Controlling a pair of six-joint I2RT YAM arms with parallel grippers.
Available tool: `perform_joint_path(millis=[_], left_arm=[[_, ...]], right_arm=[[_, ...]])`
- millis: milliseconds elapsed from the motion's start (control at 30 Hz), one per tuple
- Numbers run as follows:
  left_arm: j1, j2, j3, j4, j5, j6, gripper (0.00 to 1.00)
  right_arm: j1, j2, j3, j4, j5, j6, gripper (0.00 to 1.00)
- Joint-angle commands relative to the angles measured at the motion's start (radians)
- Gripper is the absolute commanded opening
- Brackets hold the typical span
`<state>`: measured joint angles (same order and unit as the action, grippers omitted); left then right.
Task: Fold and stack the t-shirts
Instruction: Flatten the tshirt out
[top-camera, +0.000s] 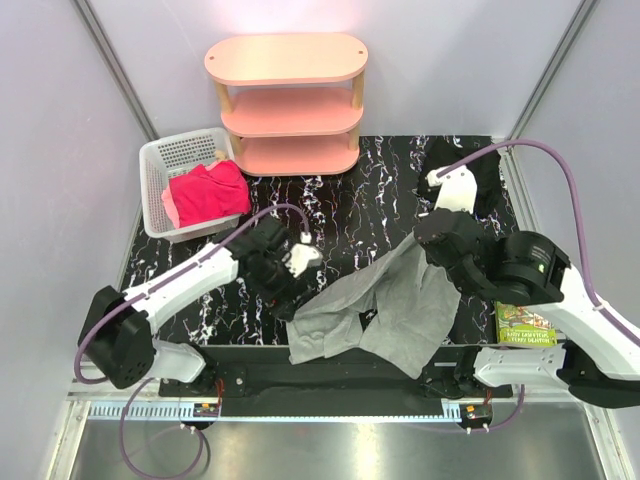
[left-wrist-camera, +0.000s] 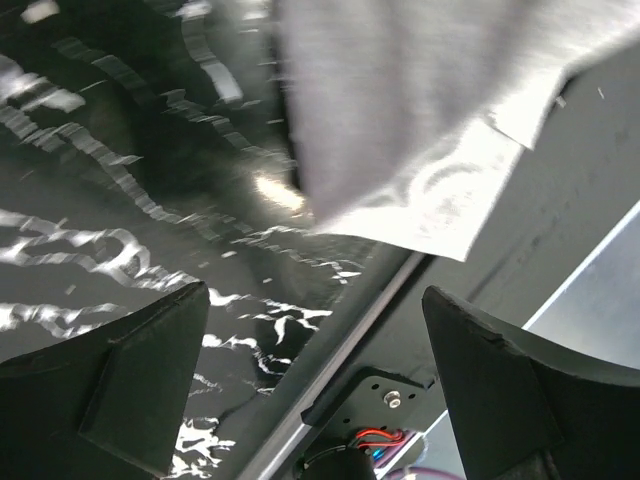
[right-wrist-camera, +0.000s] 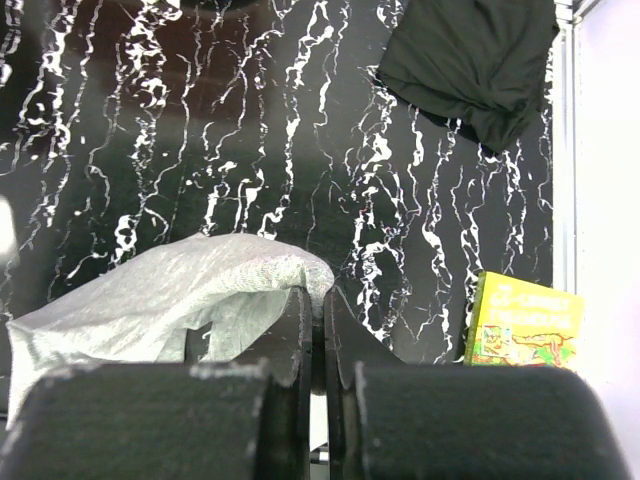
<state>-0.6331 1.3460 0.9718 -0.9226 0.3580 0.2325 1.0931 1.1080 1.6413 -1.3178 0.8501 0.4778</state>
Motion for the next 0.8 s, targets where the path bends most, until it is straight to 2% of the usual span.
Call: perform_joint_path(millis=[0, 200, 500, 633, 733, 767], left_arm=[[-0.12, 0.037, 0.018, 0.033, -0.062, 0.054, 0.93], [-0.166, 0.142, 0.053, 0.051, -0.09, 0.061, 0.94], [-0.165, 0.197, 0.067, 0.181, -0.134, 0.036, 0.99], [-0.165, 0.214, 0.054, 0.22, -0.146, 0.031, 0.96], [-0.165, 0.255, 0.056, 0.22, -0.134, 0.033, 0.85], [-0.165, 0.274, 0.054, 0.22, -0.128, 0.036, 0.68]], right_arm=[[-0.032, 0.012, 0.025, 0.045, 0.041, -0.031, 0.0], [-0.061, 0.001, -0.006, 0.068, 0.018, -0.042, 0.0], [-0.101, 0.006, -0.014, 0.092, -0.031, -0.074, 0.0], [-0.108, 0.003, -0.02, 0.111, -0.054, -0.08, 0.0], [-0.113, -0.002, -0.02, 0.112, -0.062, -0.084, 0.0], [-0.113, -0.005, -0.021, 0.114, -0.063, -0.084, 0.0]])
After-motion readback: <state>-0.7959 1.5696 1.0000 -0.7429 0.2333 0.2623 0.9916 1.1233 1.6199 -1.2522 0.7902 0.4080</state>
